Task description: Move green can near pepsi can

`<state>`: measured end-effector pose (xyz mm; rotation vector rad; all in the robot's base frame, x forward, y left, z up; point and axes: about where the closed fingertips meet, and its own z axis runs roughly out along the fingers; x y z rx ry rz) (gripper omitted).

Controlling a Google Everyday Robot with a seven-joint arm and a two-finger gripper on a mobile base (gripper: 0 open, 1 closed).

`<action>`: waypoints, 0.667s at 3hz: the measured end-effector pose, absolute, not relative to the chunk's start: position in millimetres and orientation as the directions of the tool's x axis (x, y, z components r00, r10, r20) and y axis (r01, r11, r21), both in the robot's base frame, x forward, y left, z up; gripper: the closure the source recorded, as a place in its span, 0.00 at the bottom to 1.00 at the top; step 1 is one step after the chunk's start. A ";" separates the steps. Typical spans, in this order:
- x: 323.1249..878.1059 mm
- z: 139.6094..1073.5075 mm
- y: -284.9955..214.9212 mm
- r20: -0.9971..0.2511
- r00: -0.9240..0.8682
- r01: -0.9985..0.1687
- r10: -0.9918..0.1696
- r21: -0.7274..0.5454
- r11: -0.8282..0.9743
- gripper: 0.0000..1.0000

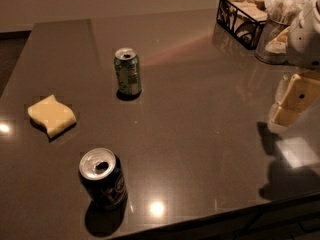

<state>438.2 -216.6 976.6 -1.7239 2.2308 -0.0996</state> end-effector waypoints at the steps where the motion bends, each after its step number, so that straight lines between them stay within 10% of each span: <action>1: 438.3 976.9 -216.3 -0.208 -0.221 -0.930 -0.953 -0.249 0.270 0.00; 2: 443.4 972.3 -207.1 -0.237 -0.214 -0.930 -0.948 -0.248 0.272 0.00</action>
Offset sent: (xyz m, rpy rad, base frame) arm 0.0140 0.0237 -0.0176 0.0775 -0.0019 0.0167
